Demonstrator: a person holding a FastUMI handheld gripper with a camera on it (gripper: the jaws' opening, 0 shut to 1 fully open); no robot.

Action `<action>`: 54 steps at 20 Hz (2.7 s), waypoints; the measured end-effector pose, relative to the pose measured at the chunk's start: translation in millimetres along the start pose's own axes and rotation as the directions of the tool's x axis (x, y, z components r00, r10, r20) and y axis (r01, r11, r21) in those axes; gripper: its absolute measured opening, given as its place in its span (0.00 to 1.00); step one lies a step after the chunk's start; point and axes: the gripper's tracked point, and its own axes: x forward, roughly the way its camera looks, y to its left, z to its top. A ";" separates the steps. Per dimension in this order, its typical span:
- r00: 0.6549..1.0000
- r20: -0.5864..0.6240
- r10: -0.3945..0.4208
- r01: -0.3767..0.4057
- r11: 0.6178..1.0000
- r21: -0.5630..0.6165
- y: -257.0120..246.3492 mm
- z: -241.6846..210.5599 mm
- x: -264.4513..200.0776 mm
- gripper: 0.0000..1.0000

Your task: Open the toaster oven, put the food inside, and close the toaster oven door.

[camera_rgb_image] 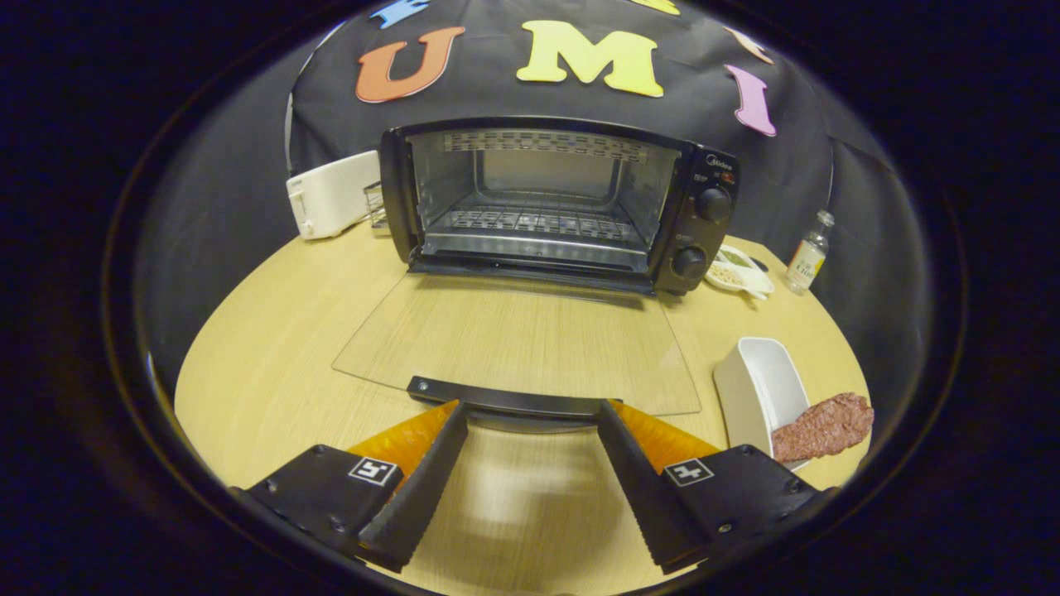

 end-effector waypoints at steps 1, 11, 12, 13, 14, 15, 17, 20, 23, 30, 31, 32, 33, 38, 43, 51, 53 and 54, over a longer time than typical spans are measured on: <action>1.000 -0.008 0.007 -0.007 1.000 -0.014 0.6 -1.2 -1.8 1.00; 0.992 0.122 0.038 -0.034 0.999 -0.028 -100.9 44.5 -94.1 1.00; 0.990 0.138 0.017 -0.014 1.000 -0.027 -121.9 48.9 -105.7 1.00; 0.989 0.151 -0.014 0.017 1.000 -0.023 -150.7 52.4 -118.2 1.00; 0.987 0.156 -0.042 0.045 0.999 -0.018 -176.3 54.1 -127.8 1.00; 0.986 0.153 -0.068 0.071 0.997 -0.009 -201.8 52.4 -136.0 1.00; 0.985 0.149 -0.091 0.089 0.996 0.019 -243.9 51.0 -145.0 1.00; 0.997 0.075 -0.030 0.025 0.997 0.067 -275.6 30.1 -136.8 1.00; 0.995 -0.009 0.104 -0.101 0.983 0.155 -281.7 4.7 -117.2 0.93; 0.889 -0.155 0.431 -0.366 0.872 0.325 -256.3 -21.1 -76.8 0.71; 0.865 -0.165 0.473 -0.393 0.845 0.362 -252.2 -21.7 -74.6 0.62; 0.844 -0.170 0.509 -0.414 0.819 0.398 -249.4 -23.2 -73.5 0.59; 0.838 -0.177 0.517 -0.406 0.805 0.432 -250.4 -23.7 -69.9 0.50; 0.809 -0.181 0.559 -0.405 0.754 0.517 -253.7 -19.7 -68.3 0.18; 0.859 -0.118 0.498 -0.386 0.781 0.492 -253.6 7.1 -101.5 0.15; 0.918 0.085 0.387 -0.352 0.700 0.621 -158.2 51.2 -171.0 0.15; 0.916 0.135 0.377 -0.368 0.658 0.657 -121.2 64.8 -174.2 0.15; 0.913 0.161 0.375 -0.378 0.626 0.682 -104.4 72.9 -172.3 0.15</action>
